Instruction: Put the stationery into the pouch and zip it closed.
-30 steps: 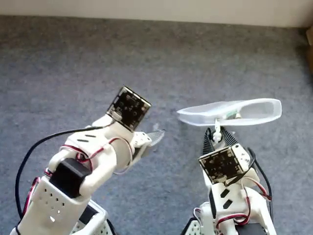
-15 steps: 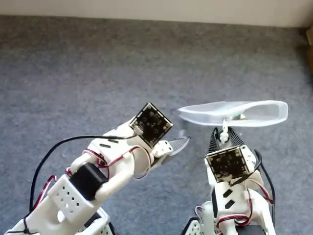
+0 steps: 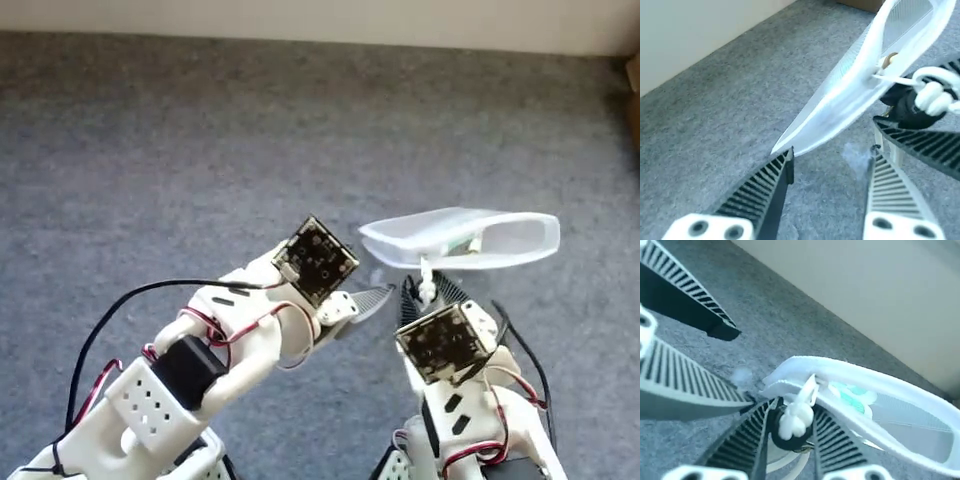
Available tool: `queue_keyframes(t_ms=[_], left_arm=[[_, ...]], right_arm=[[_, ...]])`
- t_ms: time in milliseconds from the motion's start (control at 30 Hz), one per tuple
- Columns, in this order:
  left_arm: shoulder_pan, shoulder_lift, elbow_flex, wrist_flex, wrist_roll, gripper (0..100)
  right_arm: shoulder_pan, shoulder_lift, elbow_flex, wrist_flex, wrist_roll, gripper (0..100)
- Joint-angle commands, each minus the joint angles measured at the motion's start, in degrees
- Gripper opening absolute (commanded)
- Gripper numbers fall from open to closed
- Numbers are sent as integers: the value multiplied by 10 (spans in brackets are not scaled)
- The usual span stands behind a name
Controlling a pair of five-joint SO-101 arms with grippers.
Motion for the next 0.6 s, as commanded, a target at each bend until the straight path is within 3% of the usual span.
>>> queue_keyframes(t_ms=[0, 300, 567], left_arm=[[19, -10, -7, -4, 6, 231], [23, -11, -7, -6, 4, 231], [79, -11, -4, -3, 4, 231]], right_arm=[[-16, -5, -59, 23, 13, 5], [-16, -5, -98, 81, 14, 5], [-17, -5, -96, 104, 35, 5]])
